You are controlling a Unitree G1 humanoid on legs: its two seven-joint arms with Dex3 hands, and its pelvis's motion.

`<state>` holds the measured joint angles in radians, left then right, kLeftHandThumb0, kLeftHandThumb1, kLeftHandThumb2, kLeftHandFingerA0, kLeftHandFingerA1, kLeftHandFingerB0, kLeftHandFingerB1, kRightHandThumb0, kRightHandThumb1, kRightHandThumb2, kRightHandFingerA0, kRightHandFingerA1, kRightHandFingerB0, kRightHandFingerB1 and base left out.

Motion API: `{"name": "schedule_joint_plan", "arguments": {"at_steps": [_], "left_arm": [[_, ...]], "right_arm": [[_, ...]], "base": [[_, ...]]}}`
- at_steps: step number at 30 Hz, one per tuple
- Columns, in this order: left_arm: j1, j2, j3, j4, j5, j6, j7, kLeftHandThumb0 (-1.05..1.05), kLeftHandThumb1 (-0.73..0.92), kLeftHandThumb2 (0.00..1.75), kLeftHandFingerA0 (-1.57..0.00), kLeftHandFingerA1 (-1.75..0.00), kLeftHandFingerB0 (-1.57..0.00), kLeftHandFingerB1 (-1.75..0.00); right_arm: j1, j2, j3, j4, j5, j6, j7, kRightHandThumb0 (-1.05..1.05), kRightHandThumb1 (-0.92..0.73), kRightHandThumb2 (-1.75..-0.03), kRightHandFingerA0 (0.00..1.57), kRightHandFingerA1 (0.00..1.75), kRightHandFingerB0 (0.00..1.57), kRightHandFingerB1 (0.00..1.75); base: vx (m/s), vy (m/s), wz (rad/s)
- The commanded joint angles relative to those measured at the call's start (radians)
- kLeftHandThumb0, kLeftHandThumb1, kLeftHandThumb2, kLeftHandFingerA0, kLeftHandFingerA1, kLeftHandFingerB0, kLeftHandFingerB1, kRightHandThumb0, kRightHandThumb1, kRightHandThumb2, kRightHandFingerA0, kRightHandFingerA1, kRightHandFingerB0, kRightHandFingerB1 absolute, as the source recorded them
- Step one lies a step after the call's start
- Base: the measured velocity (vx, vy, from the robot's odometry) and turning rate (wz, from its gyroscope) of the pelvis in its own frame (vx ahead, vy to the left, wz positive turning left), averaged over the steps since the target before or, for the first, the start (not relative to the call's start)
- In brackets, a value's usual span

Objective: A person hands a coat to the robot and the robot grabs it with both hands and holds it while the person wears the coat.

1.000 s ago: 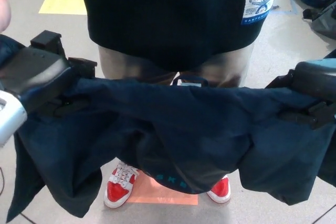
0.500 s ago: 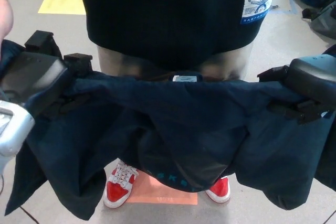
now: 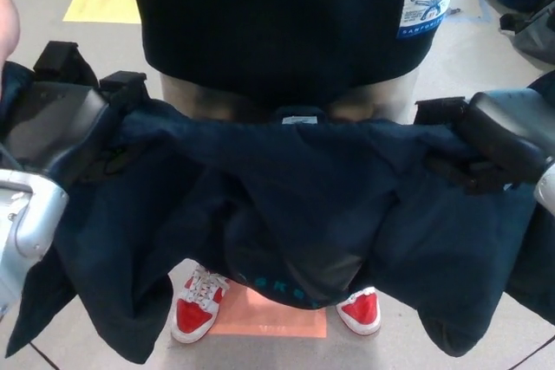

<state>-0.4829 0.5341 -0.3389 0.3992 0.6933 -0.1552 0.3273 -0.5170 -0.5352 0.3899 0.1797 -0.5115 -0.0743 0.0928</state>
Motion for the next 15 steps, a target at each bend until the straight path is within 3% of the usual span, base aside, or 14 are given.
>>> {"name": "schedule_joint_plan", "arguments": {"at_steps": [1, 7, 10, 13, 14, 15], "left_arm": [[-0.032, -0.077, 0.075, 0.146, 0.091, -0.082, 0.585, -0.34, 0.88, 0.66, -0.93, -1.75, -0.62, -1.66], [-0.08, -0.051, 0.112, 0.134, 0.087, -0.127, 0.66, -0.33, 0.88, 0.66, -0.94, -1.75, -0.65, -1.65], [-0.108, -0.046, 0.123, 0.128, 0.091, -0.121, 0.689, -0.32, 0.84, 0.65, -0.97, -1.75, -0.67, -1.68], [-0.125, -0.041, 0.126, 0.133, 0.083, -0.139, 0.696, -0.31, 0.84, 0.65, -0.97, -1.75, -0.67, -1.68], [-0.136, -0.034, 0.131, 0.131, 0.079, -0.158, 0.702, -0.33, 0.85, 0.65, -0.98, -1.75, -0.66, -1.69], [-0.144, -0.03, 0.13, 0.128, 0.084, -0.154, 0.71, -0.35, 0.86, 0.66, -0.97, -1.75, -0.66, -1.66]], "right_arm": [[-0.006, 0.172, -0.155, 0.19, -0.153, -0.114, -0.825, -0.29, -0.89, -0.66, 0.98, 1.74, 0.77, 1.58], [-0.053, 0.208, -0.221, 0.212, -0.098, -0.159, -0.854, -0.3, -0.88, -0.65, 0.96, 1.75, 0.75, 1.59], [-0.078, 0.204, -0.238, 0.208, -0.111, -0.163, -0.888, -0.3, -0.85, -0.64, 1.0, 1.67, 0.78, 1.5], [-0.092, 0.204, -0.25, 0.212, -0.115, -0.18, -0.905, -0.31, -0.85, -0.71, 0.97, 1.72, 0.77, 1.44], [-0.101, 0.211, -0.266, 0.209, -0.102, -0.186, -0.908, -0.3, -0.86, -0.66, 1.06, 1.64, 0.82, 1.49], [-0.107, 0.214, -0.275, 0.202, -0.097, -0.183, -0.906, -0.34, -0.87, -0.72, 0.98, 1.7, 0.79, 1.45]], "base": [[0.0, 0.0, 0.0], [0.0, 0.0, 0.0], [0.0, 0.0, 0.0], [0.0, 0.0, 0.0], [0.0, 0.0, 0.0], [0.0, 0.0, 0.0]]}}
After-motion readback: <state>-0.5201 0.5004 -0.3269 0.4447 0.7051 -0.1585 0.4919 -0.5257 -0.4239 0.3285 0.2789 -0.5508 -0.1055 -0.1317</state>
